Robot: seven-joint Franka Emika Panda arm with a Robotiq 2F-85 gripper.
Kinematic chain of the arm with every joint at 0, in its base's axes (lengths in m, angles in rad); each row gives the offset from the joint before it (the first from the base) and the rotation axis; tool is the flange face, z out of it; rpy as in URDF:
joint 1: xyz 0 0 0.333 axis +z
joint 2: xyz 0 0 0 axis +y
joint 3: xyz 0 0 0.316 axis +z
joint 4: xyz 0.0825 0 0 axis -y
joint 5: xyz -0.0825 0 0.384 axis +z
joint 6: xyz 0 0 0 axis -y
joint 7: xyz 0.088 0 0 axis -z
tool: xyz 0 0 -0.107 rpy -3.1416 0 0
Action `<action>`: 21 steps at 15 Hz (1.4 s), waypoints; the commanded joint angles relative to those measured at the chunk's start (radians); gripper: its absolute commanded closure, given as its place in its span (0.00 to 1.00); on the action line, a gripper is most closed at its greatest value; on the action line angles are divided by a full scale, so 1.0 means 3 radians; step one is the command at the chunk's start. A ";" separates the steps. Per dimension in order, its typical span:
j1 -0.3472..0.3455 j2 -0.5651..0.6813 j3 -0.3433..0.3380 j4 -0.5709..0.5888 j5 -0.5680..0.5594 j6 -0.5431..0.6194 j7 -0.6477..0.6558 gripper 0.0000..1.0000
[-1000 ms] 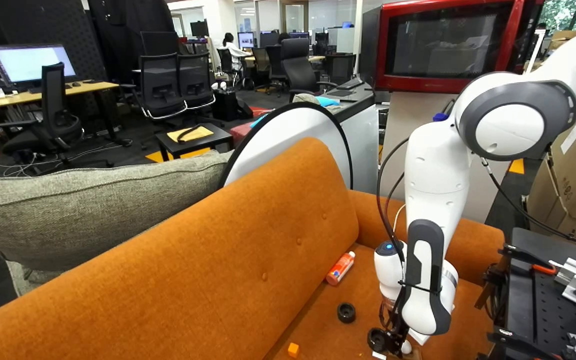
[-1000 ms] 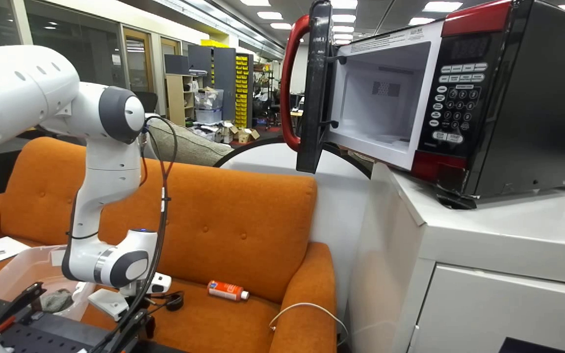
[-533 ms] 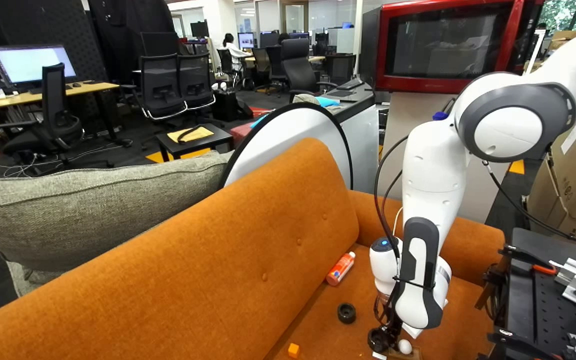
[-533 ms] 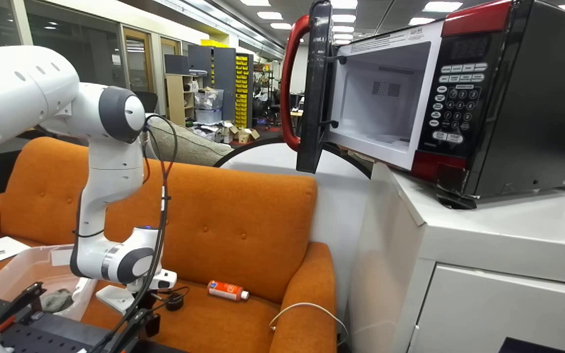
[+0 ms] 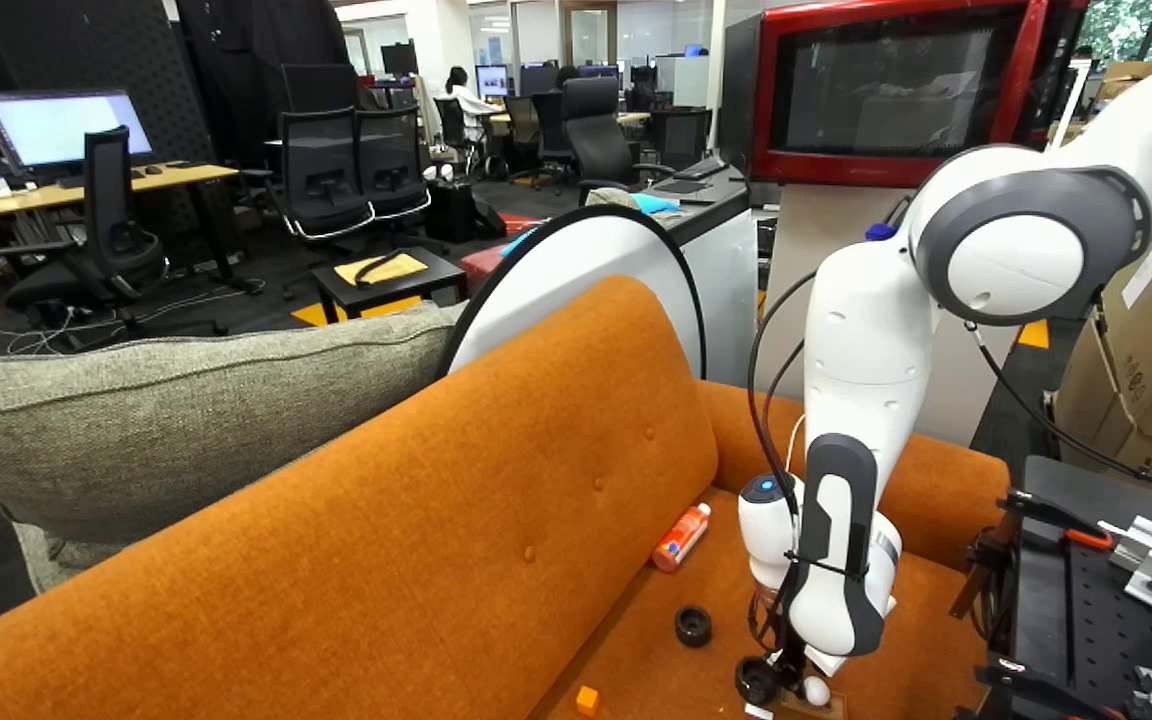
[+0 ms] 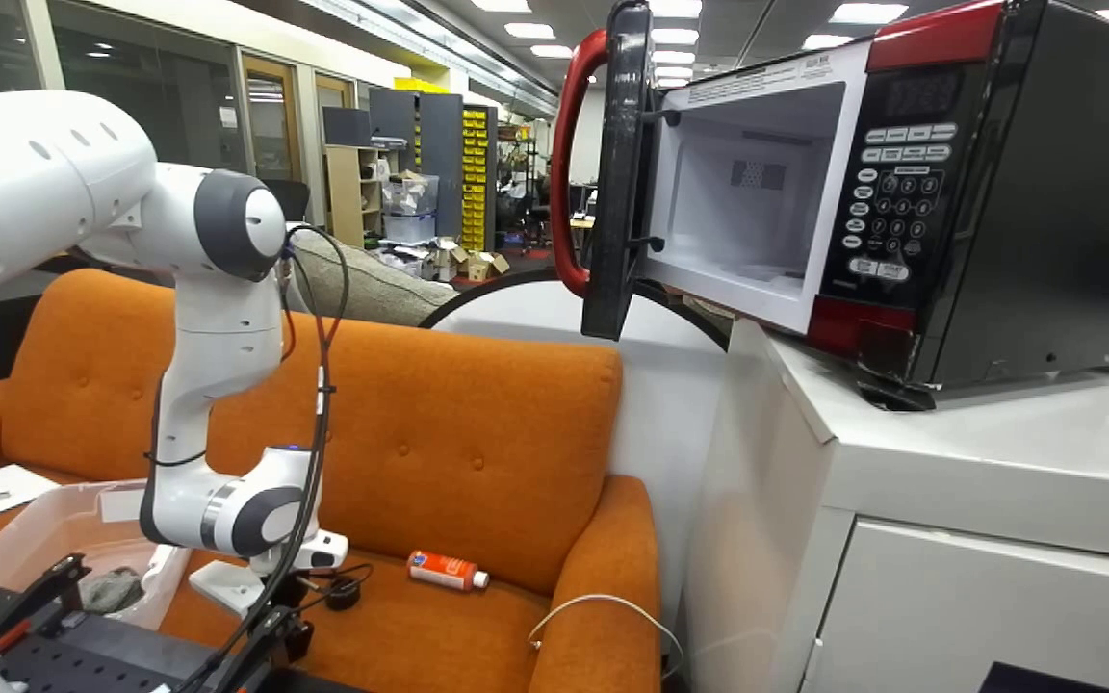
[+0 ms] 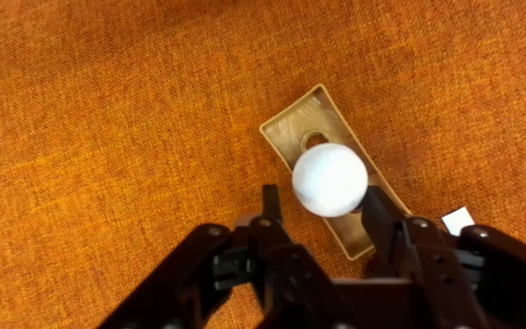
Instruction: Pick up the white object and place it in the bowl
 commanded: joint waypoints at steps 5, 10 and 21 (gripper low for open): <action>-0.0125 -0.0048 0.0051 -0.0014 0.0061 -0.0095 -0.0081 0.84; -0.0244 -0.0148 0.0095 -0.0063 0.0064 -0.0053 -0.0117 0.91; -0.0333 -0.1018 0.0248 -0.0661 0.0089 0.0342 -0.0120 0.91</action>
